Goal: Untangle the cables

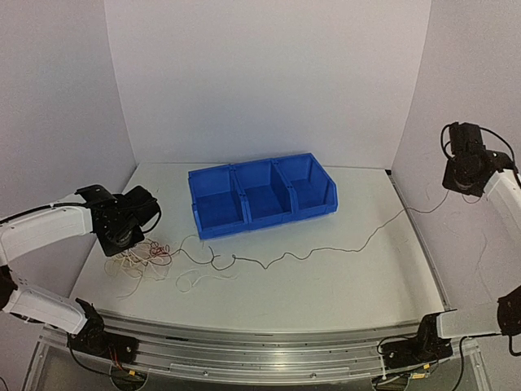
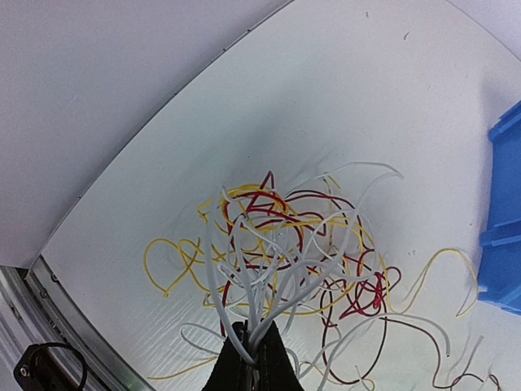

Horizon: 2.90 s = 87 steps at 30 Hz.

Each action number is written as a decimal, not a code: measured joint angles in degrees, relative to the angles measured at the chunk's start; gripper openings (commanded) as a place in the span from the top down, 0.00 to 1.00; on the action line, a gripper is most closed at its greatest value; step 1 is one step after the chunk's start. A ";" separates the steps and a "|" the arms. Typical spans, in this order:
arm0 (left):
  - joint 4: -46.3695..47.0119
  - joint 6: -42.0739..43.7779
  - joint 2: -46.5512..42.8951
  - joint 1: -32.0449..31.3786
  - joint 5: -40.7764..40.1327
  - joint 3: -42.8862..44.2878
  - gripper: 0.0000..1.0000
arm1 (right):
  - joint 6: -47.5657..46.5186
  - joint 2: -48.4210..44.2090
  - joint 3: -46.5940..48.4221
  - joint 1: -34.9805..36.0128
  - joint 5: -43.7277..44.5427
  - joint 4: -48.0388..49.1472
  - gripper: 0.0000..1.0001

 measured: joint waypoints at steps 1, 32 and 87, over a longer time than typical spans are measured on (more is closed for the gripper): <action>-0.46 -0.07 0.00 0.30 0.01 -0.04 1.00 | -0.11 0.37 1.01 -1.11 -0.18 -0.14 1.00; 25.74 28.86 1.21 0.65 20.02 -3.70 0.60 | 1.76 1.23 28.10 -4.02 -45.66 -2.64 1.00; 49.70 52.51 52.53 -20.44 31.09 32.62 1.00 | 27.99 1.62 23.49 -4.02 -87.97 10.80 1.00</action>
